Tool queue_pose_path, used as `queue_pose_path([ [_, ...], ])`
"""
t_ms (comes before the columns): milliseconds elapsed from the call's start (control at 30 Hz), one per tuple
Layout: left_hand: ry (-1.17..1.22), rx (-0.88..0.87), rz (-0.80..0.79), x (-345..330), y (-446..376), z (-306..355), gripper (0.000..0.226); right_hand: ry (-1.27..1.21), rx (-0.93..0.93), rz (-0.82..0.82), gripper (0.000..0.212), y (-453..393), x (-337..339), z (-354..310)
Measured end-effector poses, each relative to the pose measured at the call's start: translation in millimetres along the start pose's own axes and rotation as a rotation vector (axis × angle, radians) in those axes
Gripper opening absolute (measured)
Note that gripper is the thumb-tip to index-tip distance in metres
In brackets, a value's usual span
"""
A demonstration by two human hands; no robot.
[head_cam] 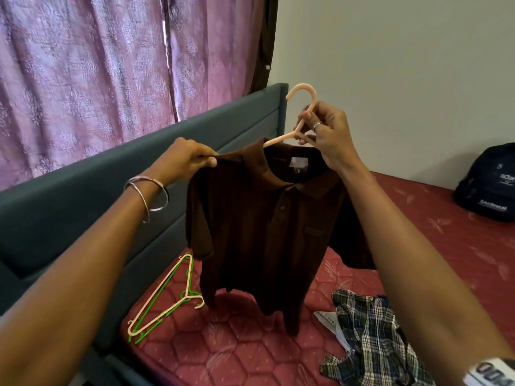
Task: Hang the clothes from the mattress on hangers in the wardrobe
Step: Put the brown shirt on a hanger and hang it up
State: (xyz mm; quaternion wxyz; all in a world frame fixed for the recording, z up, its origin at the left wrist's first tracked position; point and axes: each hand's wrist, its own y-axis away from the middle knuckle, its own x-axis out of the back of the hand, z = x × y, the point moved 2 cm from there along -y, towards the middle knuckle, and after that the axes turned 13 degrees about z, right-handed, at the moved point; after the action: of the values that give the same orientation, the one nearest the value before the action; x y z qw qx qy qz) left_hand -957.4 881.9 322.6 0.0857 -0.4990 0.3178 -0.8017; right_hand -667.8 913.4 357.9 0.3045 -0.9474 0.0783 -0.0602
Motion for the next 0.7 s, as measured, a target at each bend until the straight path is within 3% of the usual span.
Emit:
queue_pose_path([
  [67,0.031,-0.008,0.001,0,-3,9,0.026,-0.024,-0.012,0.063,0.022,-3,0,1],
  [167,-0.007,-0.012,0.092,-5,-6,17,0.025,-0.024,-0.024,0.002,0.021,-4,-8,-2],
  [300,0.159,0.075,0.134,-14,-9,39,0.036,-0.077,-0.081,-0.053,0.021,-9,-24,-10],
  [400,0.2,0.187,0.298,-17,-10,52,0.031,-0.143,-0.09,-0.127,0.018,-12,-45,-20],
  [533,-0.023,0.287,0.467,0,1,48,0.021,-0.211,-0.06,-0.164,0.015,-16,-82,-40],
  [600,-0.124,0.302,0.509,22,14,43,0.03,-0.257,-0.04,-0.188,0.015,-19,-108,-56],
  [667,-0.071,0.304,0.568,49,27,36,0.042,-0.288,-0.009,-0.23,0.014,-18,-137,-75],
  [700,-0.03,0.298,0.619,66,34,34,0.038,-0.32,0.011,-0.266,0.014,-16,-152,-87],
])
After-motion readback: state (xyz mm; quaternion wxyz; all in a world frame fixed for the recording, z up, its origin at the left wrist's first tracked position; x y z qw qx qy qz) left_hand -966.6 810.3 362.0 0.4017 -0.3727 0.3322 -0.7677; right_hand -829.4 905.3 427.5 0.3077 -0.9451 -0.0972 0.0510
